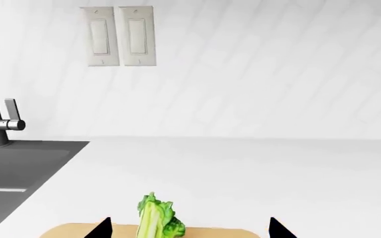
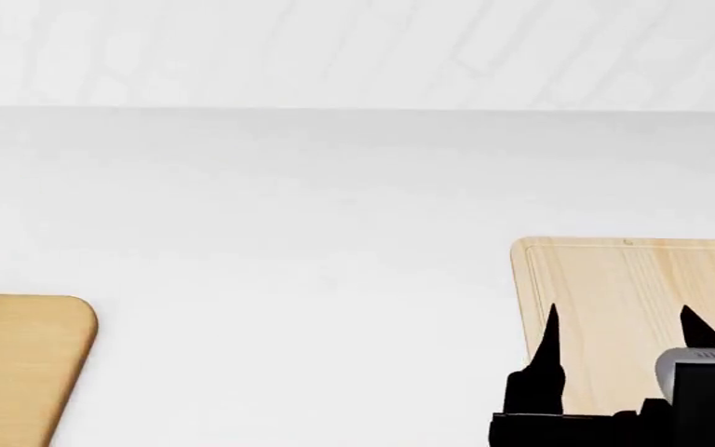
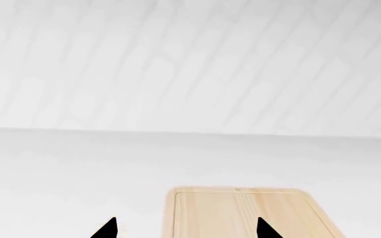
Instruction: Place the celery and the celery on separate cutting boards.
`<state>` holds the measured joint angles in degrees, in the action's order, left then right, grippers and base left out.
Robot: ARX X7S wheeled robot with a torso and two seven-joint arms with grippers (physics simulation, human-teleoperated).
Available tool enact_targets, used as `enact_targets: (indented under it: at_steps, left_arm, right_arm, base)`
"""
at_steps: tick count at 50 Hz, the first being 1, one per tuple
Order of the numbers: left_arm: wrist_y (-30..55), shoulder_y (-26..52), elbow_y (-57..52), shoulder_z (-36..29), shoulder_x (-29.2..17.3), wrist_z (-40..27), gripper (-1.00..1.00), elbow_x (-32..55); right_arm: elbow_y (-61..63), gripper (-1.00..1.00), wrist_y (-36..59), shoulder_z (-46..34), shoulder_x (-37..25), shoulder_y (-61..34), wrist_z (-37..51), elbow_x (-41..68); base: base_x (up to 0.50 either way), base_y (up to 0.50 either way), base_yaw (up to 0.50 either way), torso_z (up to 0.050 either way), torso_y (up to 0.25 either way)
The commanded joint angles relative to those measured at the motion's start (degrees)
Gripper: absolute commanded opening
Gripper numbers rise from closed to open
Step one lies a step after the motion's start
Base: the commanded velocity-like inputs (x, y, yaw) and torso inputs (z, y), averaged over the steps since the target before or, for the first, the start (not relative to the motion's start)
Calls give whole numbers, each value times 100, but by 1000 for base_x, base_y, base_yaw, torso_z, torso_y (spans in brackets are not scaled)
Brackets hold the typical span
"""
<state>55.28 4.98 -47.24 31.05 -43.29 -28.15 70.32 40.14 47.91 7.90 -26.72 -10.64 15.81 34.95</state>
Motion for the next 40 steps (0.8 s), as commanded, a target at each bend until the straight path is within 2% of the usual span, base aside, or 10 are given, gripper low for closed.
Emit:
enact_targets:
  at_steps: [1, 17, 21, 29, 36, 40]
  left_arm:
    - [-44, 28, -113, 85, 29, 28, 100, 220]
    - [-49, -42, -144, -122, 55, 92, 100, 16]
    - [-48, -37, -75, -377, 158, 107, 100, -191]
    - [-210, -165, -141, -349, 193, 286, 100, -442]
    - [-183, 4, -108, -574, 226, 209, 100, -474]
    - [-242, -7, -94, -739, 277, 302, 100, -662]
  right_arm:
    - [97, 100, -138, -33, -26, 46, -58, -9]
    - [26, 100, -227, -15, -1, 136, -32, -22]
    - [11, 100, -256, -30, 0, 155, -38, -30]
    - [6, 100, -292, -56, -3, 182, -39, -39]
    - [11, 100, -297, -52, -24, 179, -32, -28]
    - [-66, 100, -408, -87, 10, 202, -80, -60]
  base:
    - [-94, 0, 0, 0, 0]
    - [-477, 0, 0, 0, 0]
    - [-500, 0, 0, 0, 0]
    - [-500, 0, 0, 0, 0]
    - [-492, 0, 0, 0, 0]
    - [-192, 0, 0, 0, 0]
